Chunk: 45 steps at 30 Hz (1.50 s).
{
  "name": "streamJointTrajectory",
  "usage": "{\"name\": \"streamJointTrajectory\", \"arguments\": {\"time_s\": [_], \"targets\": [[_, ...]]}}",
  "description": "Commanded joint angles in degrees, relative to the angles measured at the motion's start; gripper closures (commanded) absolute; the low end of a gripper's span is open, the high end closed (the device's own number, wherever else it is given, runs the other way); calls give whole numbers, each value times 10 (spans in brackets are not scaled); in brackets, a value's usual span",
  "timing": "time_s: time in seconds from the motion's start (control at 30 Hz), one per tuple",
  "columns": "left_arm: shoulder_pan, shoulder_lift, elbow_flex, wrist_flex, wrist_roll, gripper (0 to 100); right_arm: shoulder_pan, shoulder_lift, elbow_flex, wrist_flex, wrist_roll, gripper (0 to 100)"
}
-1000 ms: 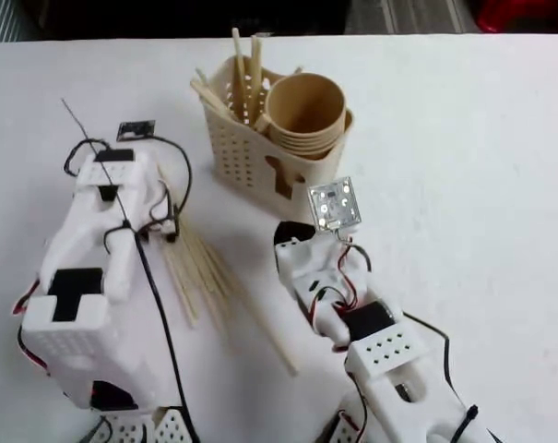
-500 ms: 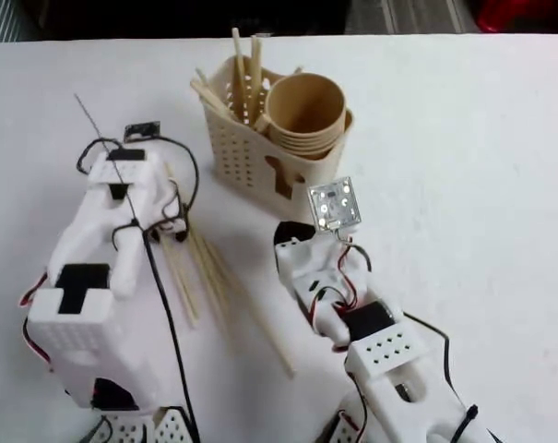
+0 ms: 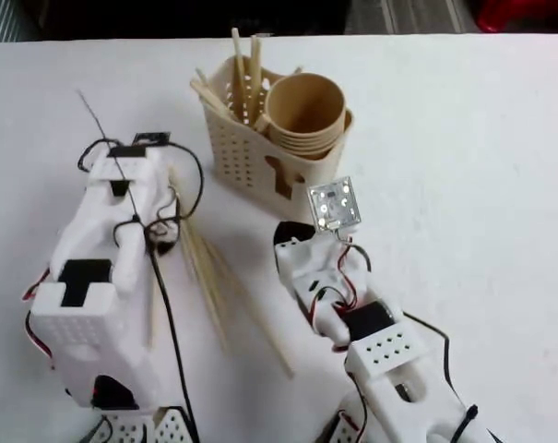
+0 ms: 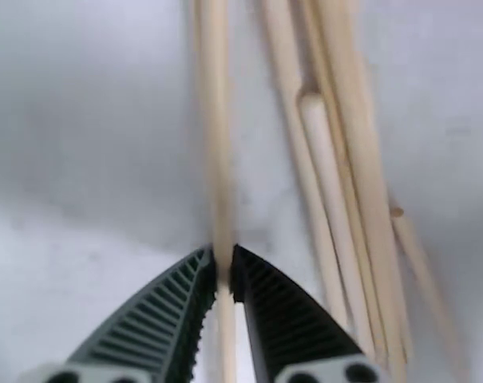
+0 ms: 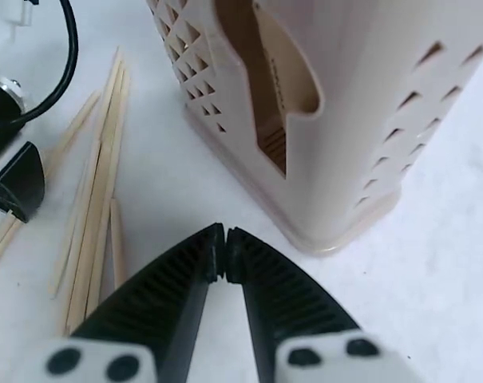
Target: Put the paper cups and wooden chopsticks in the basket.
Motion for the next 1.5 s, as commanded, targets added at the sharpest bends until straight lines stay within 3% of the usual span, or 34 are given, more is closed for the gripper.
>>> {"name": "streamJointTrajectory", "arguments": {"time_s": [0.0, 0.37, 0.73, 0.93, 1.13, 1.47], "targets": [[-1, -98, -11, 40, -4, 976, 0, 0, -4, -10, 7, 980], [4, -363, -20, 68, -38, 977, 0, -1, -4, -10, 7, 980], [7, -451, -236, 65, -10, 977, 0, -3, -4, -8, 7, 980], [80, -452, -304, -12, 6, 977, 0, -3, -4, -9, 7, 980], [148, -451, -316, -144, 7, 977, 0, 0, -4, -9, 7, 980], [179, -371, -251, -338, 5, 977, 0, 0, -4, -10, 7, 980]]}}
